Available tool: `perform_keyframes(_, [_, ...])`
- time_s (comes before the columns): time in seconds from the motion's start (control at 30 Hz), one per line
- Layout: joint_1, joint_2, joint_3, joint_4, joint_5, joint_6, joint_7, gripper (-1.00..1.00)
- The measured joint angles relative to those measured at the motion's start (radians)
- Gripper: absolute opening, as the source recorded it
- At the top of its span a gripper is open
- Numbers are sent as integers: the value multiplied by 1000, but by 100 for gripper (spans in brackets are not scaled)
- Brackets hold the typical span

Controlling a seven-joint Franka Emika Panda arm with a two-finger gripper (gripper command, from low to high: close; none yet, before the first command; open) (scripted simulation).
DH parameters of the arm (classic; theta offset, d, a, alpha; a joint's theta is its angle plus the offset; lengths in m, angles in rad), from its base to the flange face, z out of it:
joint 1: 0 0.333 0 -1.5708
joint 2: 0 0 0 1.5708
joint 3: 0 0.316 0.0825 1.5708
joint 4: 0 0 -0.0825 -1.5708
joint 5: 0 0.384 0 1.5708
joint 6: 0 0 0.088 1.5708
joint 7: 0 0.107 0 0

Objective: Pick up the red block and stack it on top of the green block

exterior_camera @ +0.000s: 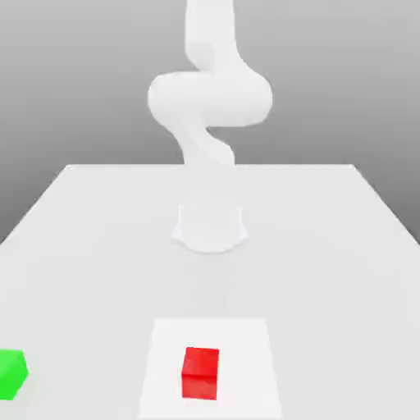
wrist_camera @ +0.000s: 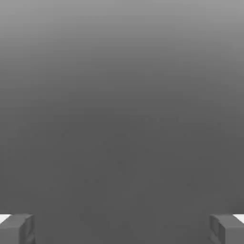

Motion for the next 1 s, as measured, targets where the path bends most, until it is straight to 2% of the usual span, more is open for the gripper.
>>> perform_keyframes(0.73, [-14, 804, -12, -243, 2, 362, 42, 0])
perform_keyframes(0.93, [-16, 1022, -9, -230, 11, 530, 38, 0])
perform_keyframes(0.97, [-17, 1042, -8, -227, 11, 547, 38, -100])
perform_keyframes(1.0, [-17, 1042, -8, -227, 11, 547, 38, -100])
